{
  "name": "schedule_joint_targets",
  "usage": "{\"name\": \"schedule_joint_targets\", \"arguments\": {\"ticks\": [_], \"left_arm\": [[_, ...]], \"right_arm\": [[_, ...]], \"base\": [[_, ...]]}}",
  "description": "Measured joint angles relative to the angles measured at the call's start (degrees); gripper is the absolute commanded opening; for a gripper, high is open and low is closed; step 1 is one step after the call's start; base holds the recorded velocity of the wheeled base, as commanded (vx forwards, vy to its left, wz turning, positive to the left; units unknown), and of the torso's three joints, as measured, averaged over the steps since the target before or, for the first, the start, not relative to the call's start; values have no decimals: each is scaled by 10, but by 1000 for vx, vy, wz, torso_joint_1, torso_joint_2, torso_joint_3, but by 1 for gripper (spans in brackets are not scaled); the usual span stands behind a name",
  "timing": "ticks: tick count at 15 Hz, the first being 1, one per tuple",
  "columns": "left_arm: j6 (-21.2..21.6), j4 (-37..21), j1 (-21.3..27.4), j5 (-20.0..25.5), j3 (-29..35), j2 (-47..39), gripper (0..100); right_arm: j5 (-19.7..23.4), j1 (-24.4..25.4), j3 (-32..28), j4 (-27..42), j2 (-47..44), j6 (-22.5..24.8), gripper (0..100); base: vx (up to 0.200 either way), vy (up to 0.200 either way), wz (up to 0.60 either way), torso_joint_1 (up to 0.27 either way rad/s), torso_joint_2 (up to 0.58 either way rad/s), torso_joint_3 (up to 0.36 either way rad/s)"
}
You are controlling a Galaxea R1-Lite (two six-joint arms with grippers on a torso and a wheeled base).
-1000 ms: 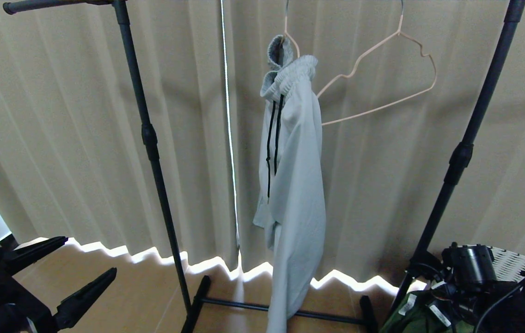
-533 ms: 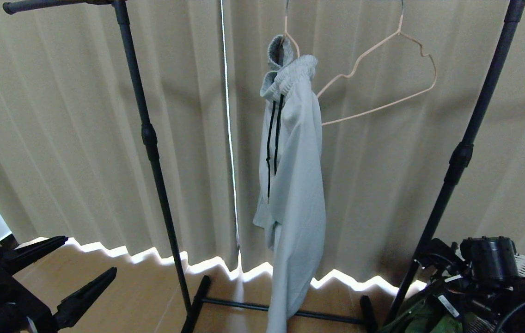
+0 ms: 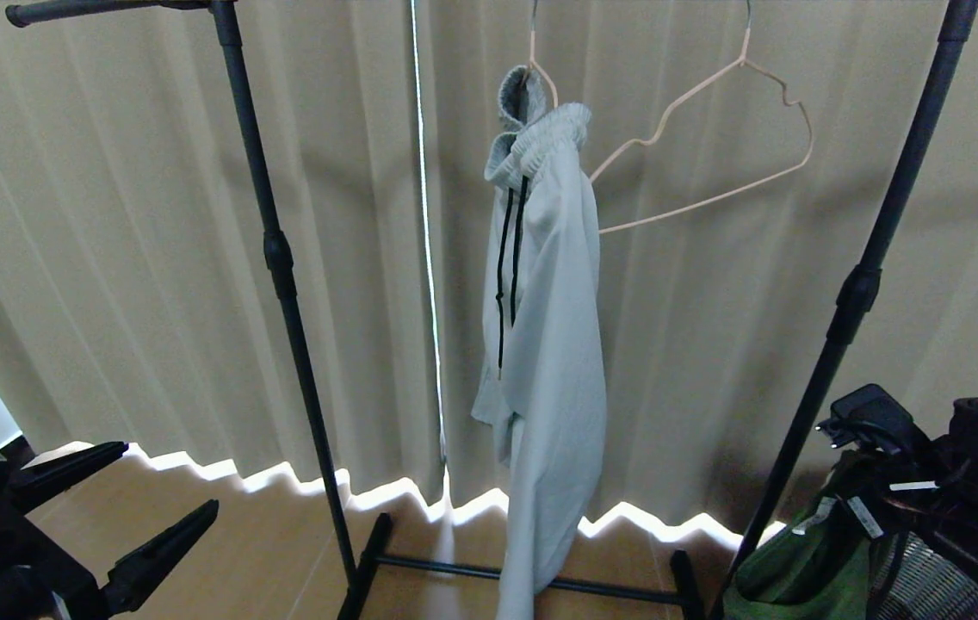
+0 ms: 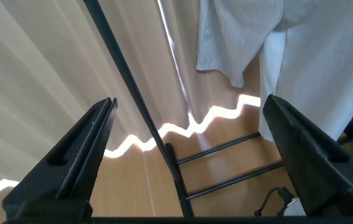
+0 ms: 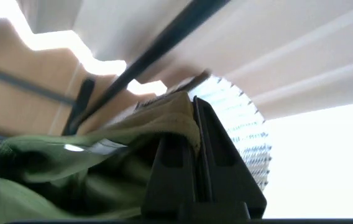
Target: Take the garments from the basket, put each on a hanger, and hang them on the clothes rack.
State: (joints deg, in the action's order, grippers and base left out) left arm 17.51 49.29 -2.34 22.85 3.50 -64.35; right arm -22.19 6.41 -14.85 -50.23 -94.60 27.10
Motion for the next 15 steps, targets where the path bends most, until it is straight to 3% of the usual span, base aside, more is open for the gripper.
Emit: {"name": "schedule_joint_targets", "arguments": {"ticks": [4, 15], "left_arm": [[1, 0, 0, 0, 0, 0, 100], [16, -1, 0, 0, -5, 0, 100]], "right_arm": [[1, 3, -2, -2, 19, -1, 0], [1, 11, -1, -2, 28, -1, 0]], "base": [[0, 0, 0, 0, 0, 0], [-200, 0, 0, 1, 1, 3]]}}
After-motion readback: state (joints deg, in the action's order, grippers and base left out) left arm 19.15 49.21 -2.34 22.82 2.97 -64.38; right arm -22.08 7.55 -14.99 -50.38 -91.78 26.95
